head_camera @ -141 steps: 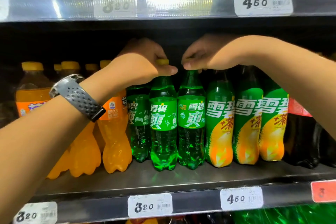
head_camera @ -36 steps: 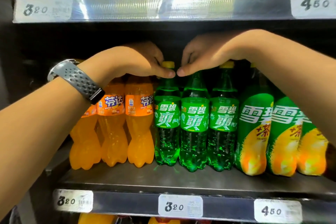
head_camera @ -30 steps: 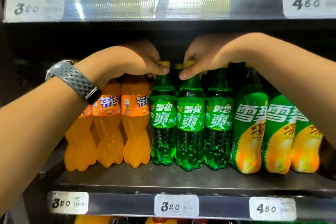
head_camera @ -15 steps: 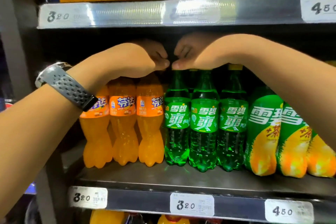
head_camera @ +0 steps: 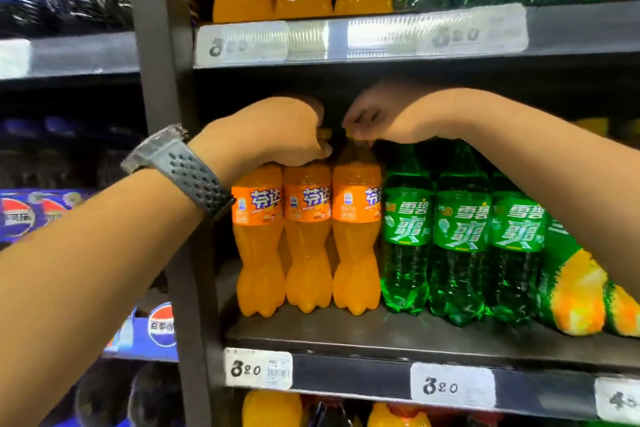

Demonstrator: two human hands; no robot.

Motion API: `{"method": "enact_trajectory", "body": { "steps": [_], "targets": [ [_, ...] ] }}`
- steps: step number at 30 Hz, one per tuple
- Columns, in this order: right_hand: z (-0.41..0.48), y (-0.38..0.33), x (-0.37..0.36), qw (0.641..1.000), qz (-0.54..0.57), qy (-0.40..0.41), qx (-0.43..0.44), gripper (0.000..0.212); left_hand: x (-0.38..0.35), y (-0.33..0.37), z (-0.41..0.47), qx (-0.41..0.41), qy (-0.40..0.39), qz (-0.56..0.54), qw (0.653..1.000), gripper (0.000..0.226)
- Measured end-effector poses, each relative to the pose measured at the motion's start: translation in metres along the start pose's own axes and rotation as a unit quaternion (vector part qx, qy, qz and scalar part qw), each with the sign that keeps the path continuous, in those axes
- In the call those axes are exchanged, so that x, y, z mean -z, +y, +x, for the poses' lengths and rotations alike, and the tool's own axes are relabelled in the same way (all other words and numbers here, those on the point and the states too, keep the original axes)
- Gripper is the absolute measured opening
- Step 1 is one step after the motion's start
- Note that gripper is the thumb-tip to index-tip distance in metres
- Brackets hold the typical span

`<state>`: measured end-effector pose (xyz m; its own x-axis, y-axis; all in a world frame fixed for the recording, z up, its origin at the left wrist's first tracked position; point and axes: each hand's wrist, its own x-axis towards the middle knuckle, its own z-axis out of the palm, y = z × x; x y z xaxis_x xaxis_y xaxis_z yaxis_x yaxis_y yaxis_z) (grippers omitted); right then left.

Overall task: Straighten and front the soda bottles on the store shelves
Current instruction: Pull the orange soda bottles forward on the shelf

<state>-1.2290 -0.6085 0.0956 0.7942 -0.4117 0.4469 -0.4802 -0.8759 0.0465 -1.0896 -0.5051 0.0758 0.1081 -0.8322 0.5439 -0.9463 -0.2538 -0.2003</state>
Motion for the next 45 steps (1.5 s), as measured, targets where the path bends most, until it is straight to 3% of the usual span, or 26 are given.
{"method": "enact_trajectory", "body": {
  "steps": [7, 17, 22, 25, 28, 32, 40, 45],
  "targets": [
    [-0.002, 0.000, -0.001, 0.998, 0.054, 0.002, -0.040, 0.017, 0.004, 0.004, 0.001, 0.012, -0.004, 0.025, 1.000, 0.059],
    [0.001, -0.004, -0.003, 0.997, -0.001, 0.025, -0.066, 0.026, 0.018, 0.010, 0.002, 0.029, -0.085, 0.043, 0.995, 0.056],
    [0.000, -0.001, -0.005, 0.998, -0.019, 0.034, -0.055, 0.027, 0.011, 0.009, -0.003, 0.038, -0.073, 0.028, 0.996, 0.052],
    [-0.003, -0.003, -0.005, 0.998, -0.030, 0.044, -0.044, 0.039, 0.012, 0.003, -0.004, 0.048, -0.049, 0.012, 0.998, 0.042],
    [-0.001, -0.011, -0.003, 0.997, 0.003, 0.064, -0.034, 0.050, 0.016, -0.005, -0.001, 0.049, -0.020, 0.074, 0.996, 0.041],
    [0.010, -0.032, -0.005, 1.000, 0.004, 0.027, 0.002, 0.059, 0.018, -0.014, -0.001, 0.074, 0.003, 0.163, 0.984, 0.029],
    [0.024, -0.053, -0.019, 0.999, -0.045, -0.009, 0.006, 0.062, 0.013, -0.026, 0.005, 0.038, -0.083, 0.099, 0.991, 0.056],
    [0.027, -0.052, -0.018, 0.998, -0.067, -0.021, -0.004, 0.066, 0.017, -0.033, 0.007, 0.017, -0.107, 0.095, 0.990, 0.050]
  ]
}}
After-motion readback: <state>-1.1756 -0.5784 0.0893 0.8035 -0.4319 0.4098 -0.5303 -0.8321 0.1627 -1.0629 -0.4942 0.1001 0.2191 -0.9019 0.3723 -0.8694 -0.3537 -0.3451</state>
